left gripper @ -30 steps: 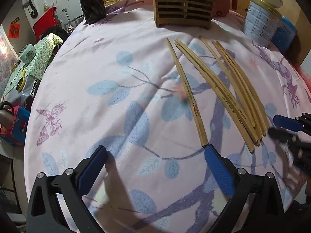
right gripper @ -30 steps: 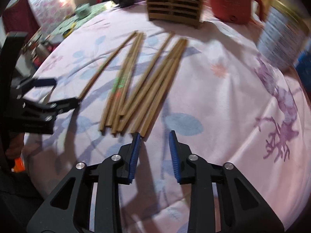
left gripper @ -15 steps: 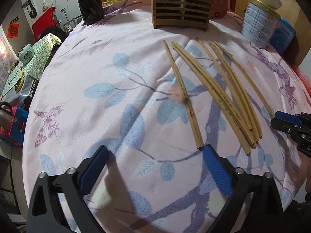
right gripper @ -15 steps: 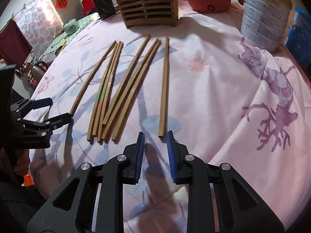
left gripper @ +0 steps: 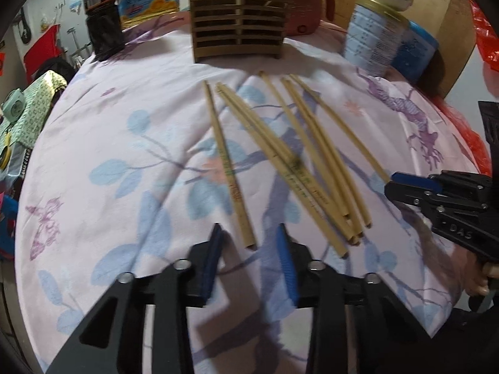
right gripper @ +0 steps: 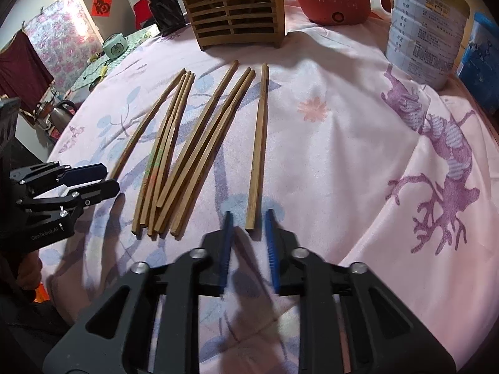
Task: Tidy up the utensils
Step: 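Close the left gripper on a chopstick while the right gripper grasps another, then lift both held chopsticks and carry them over the wooden holder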
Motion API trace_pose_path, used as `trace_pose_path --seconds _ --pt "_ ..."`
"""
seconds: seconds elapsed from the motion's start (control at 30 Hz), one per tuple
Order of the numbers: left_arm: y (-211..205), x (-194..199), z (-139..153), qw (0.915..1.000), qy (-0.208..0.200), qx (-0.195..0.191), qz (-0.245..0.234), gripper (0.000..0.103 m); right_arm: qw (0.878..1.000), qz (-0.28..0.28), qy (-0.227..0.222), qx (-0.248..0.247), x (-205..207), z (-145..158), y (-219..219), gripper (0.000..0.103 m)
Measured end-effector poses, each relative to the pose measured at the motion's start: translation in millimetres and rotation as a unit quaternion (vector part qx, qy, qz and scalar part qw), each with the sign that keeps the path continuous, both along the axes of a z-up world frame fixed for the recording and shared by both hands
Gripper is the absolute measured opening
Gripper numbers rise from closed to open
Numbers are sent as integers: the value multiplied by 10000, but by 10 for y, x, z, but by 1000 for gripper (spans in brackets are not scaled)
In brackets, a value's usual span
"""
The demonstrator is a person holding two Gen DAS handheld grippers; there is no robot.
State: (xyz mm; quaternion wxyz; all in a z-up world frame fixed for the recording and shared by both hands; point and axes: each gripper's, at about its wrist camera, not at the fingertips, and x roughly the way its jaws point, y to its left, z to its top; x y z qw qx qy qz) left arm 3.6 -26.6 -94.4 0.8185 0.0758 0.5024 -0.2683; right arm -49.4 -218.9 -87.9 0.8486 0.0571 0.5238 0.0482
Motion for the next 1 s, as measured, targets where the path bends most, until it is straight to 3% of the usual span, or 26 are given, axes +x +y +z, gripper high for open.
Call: trace_pose_path --seconds 0.07,0.1,0.17,0.37,0.7,0.8,1.0 --pt "-2 44 -13 9998 122 -168 33 9 9999 -28 3 104 -4 -1 -33 7" --pt "21 62 -15 9995 181 -248 76 8 9999 -40 -6 119 -13 10 -49 7" --pt "78 83 16 9989 206 -357 210 8 9999 -62 -80 50 -32 63 -68 7" --pt "141 75 369 9982 -209 -416 370 7 9988 -184 -449 -97 -80 317 -143 7" --pt "201 87 1254 9897 -991 -904 506 6 9885 -591 -1392 -67 -127 996 -356 7" --pt "209 99 1486 9868 -1083 -1098 495 6 9839 -674 -1651 -65 -148 1213 -406 7" --pt "170 139 1669 9856 -1053 -1254 431 5 9784 -748 -1929 58 -168 1494 -453 7"
